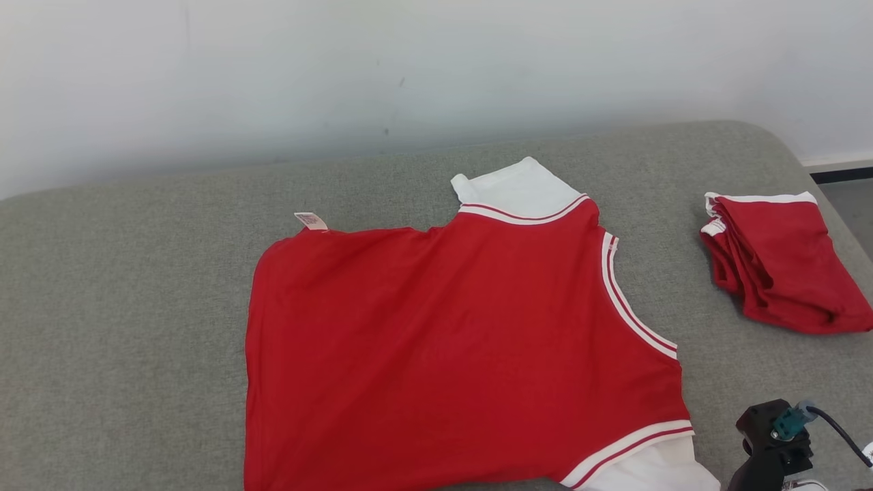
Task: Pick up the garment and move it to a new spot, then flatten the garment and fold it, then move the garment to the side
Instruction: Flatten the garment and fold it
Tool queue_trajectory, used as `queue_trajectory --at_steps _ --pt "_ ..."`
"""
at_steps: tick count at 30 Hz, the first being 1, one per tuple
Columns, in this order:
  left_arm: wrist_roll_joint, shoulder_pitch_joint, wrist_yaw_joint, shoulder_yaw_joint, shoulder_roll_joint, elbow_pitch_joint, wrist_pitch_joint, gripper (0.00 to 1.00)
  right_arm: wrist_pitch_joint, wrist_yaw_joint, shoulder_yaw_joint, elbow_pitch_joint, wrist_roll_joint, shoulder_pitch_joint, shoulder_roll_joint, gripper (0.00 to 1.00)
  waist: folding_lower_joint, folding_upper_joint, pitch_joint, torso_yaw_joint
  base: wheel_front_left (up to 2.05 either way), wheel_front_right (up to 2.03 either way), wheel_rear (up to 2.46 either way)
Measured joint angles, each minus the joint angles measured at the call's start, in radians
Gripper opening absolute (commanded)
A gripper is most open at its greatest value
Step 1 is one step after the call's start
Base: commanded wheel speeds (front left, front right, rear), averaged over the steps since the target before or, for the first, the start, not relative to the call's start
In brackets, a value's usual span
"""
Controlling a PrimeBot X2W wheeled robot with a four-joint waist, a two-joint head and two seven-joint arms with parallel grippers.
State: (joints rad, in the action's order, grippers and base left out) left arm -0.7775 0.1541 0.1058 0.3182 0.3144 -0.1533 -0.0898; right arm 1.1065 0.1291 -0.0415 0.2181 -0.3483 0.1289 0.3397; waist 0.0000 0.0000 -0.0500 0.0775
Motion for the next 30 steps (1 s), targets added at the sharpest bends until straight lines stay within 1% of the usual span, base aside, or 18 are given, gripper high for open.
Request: queue_trajectory --at_steps 6,12,18,23,30 --pt "0.000 0.002 0.008 0.007 -0.001 0.047 0.002 0.00 -0.079 0.000 0.003 0.002 -0.002 -0.020 -0.009 0.00 -0.0001 0.0000 0.006 -0.011 0.00 0.00 0.00" --pt "-0.001 -0.073 0.007 0.004 -0.008 0.056 0.011 0.00 -0.208 0.000 -0.011 -0.022 -0.001 -0.132 0.006 0.00 0.0000 0.0000 0.002 -0.018 0.00 0.00 0.00" --pt "-0.003 -0.180 0.008 0.006 -0.022 0.014 0.032 0.00 -0.337 0.000 -0.078 -0.145 0.007 -0.284 0.045 0.00 0.0000 0.0000 -0.018 -0.022 0.00 0.00 0.00" --pt "0.003 -0.290 0.009 0.012 -0.041 -0.067 0.048 0.00 -0.451 0.000 -0.153 -0.272 0.020 -0.413 0.065 0.00 0.0001 0.0001 -0.047 -0.029 0.00 0.00 0.00" --pt "0.022 -0.407 0.005 0.019 -0.067 -0.180 0.036 0.00 -0.572 0.000 -0.248 -0.425 0.027 -0.561 0.072 0.00 0.0001 0.0001 -0.092 -0.038 0.00 0.00 0.00"
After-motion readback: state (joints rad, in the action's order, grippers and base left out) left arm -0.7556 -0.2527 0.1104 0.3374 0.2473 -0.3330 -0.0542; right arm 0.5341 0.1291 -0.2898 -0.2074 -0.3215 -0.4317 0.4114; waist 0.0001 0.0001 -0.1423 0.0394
